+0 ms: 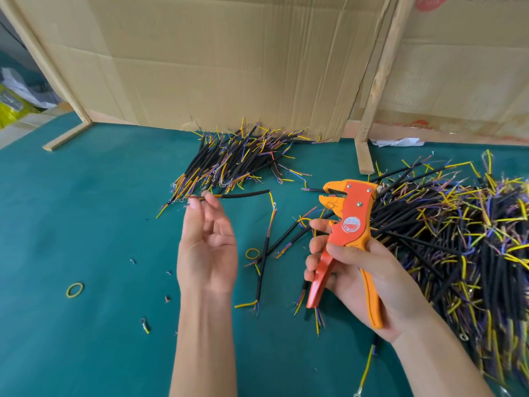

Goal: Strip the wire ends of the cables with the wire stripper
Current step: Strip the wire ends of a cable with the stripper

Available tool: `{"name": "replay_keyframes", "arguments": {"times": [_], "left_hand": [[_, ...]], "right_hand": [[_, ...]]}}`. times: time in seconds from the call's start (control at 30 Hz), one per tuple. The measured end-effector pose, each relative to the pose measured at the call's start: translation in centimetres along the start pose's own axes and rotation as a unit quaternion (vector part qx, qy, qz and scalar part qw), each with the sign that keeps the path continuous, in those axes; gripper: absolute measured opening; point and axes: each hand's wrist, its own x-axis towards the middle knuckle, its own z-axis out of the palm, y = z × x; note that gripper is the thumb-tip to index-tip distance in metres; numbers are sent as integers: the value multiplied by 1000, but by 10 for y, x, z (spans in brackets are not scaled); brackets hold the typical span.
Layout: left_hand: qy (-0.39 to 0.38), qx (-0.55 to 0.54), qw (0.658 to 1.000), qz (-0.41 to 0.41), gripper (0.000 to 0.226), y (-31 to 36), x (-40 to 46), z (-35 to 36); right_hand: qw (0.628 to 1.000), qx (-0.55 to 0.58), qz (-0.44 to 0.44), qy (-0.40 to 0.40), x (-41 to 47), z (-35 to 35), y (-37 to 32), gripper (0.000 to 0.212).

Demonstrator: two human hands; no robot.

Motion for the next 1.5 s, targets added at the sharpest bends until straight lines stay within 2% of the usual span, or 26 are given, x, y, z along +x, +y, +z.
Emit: {"name": "replay_keyframes", "arguments": {"times": [0.07,0.17,0.23,0.37,0.43,0.5,0.57,0.63,0.7,0.8,0.93,1.13,1.2,1.4,1.5], "left_hand": [[-15,-98,995,-31,9,6,0,-1],[-49,-197,977,-69,14,12,0,-4],[-68,-221,970,-76,7,13,-1,-4],[-123,-237,956,-120,25,10,-5,-4],[-149,-222,953,-144,25,7,-6,-4],[-168,-169,958,-157,18,4,-8,-2],[-169,-51,975,-133,11,1,-8,0],[-175,76,977,-92,18,-2,-9,3],[-183,182,965,-40,18,-6,-9,5],[-176,320,930,41,8,-17,-9,3],[-181,407,889,109,6,-33,-9,1],[-181,560,780,211,12,-61,-10,-8],[-176,588,759,216,15,-66,-11,-11],[-164,618,743,198,17,-68,-11,-14],[-163,612,755,172,12,-66,-13,-11]], "right_hand": [[1000,-6,1,0,0,0,0,51],[1000,-13,2,-1,0,1,2,49],[1000,-15,2,-1,0,1,2,49],[1000,-16,2,-8,0,0,1,47],[1000,-11,3,-10,0,0,0,51],[1000,-1,5,-11,-1,0,-2,57],[1000,14,5,-15,-2,0,-3,60],[999,28,6,-19,-3,-1,-5,59],[999,37,7,-20,-3,-1,-7,56],[999,44,7,-22,-4,0,-7,54],[999,41,13,-23,-4,2,-8,54],[998,29,27,-48,-6,1,-12,57],[998,19,29,-51,-7,0,-13,57],[998,2,34,-48,-5,-1,-13,64],[998,-4,35,-42,-4,-2,-10,58]]}}
